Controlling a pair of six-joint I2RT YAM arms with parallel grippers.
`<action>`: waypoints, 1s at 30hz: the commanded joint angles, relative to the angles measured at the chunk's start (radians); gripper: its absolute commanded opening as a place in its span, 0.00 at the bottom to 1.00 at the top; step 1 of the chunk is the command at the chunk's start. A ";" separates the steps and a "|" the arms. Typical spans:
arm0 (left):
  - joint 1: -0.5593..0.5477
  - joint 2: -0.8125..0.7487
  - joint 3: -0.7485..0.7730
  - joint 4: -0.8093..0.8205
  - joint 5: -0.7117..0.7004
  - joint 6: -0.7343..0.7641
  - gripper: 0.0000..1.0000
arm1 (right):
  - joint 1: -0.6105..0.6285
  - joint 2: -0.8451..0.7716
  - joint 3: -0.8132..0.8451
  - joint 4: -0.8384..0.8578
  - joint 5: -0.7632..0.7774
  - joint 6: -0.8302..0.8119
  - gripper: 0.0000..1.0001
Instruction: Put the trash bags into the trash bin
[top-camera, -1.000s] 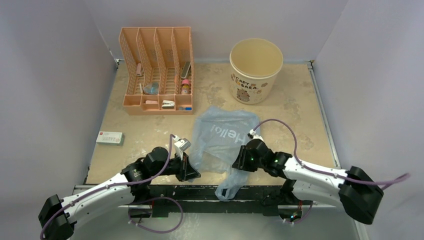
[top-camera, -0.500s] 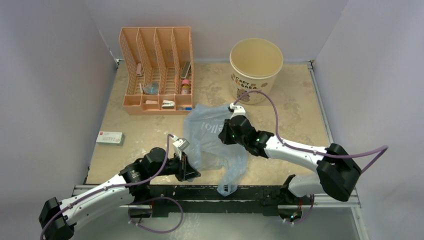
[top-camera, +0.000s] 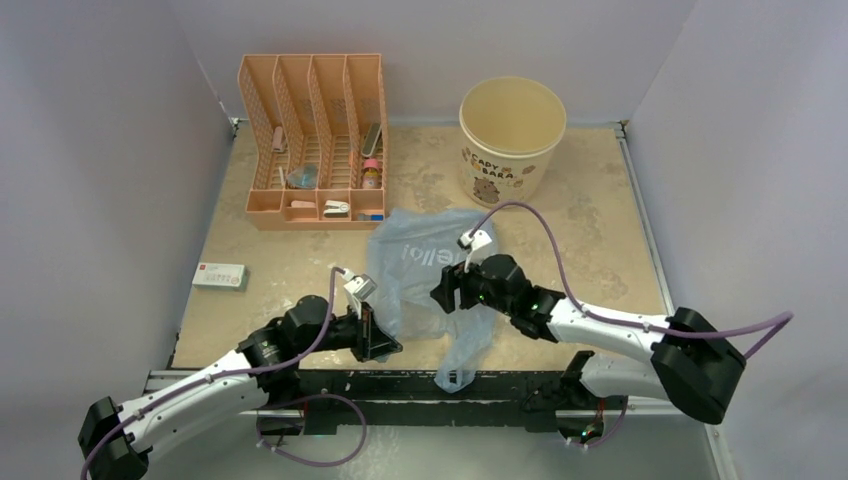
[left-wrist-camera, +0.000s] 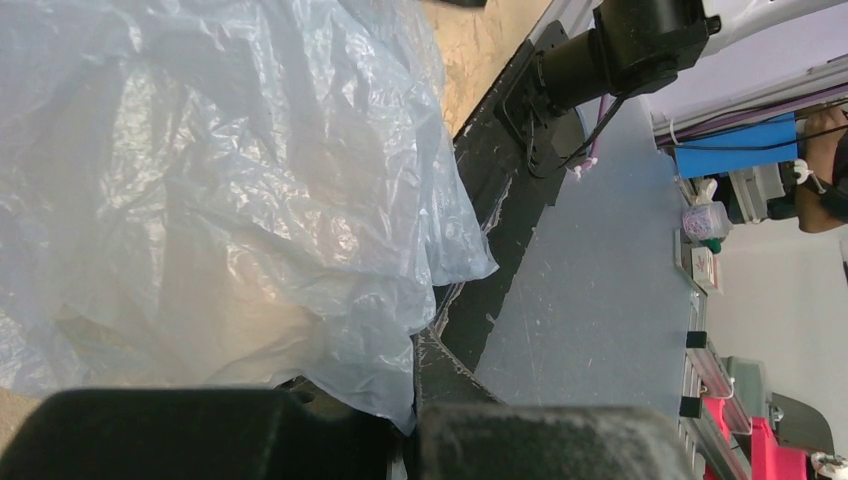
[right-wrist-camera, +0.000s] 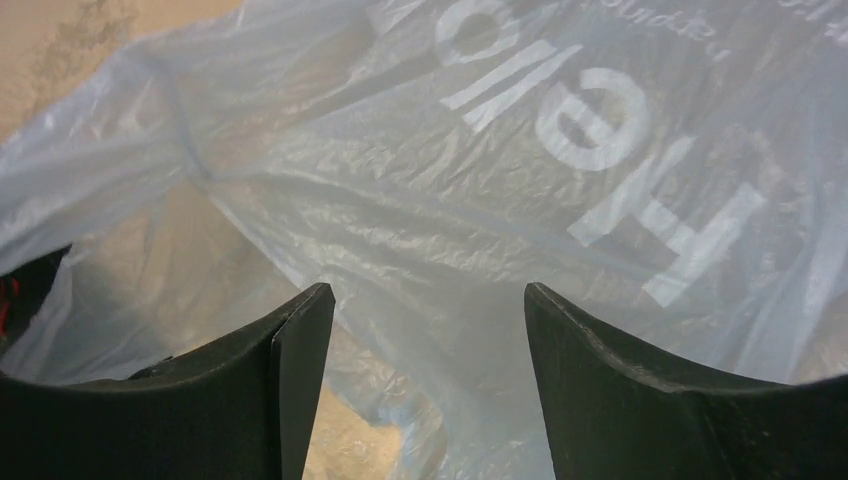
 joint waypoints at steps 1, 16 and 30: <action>-0.003 0.010 0.012 0.042 0.008 -0.008 0.00 | 0.093 0.021 -0.022 0.215 0.004 -0.153 0.73; -0.003 -0.039 0.045 -0.028 -0.015 0.012 0.00 | 0.257 0.055 -0.076 0.419 0.085 -0.510 0.83; -0.003 -0.107 0.091 -0.122 -0.026 0.013 0.00 | 0.281 0.233 -0.069 0.586 0.366 -0.541 0.83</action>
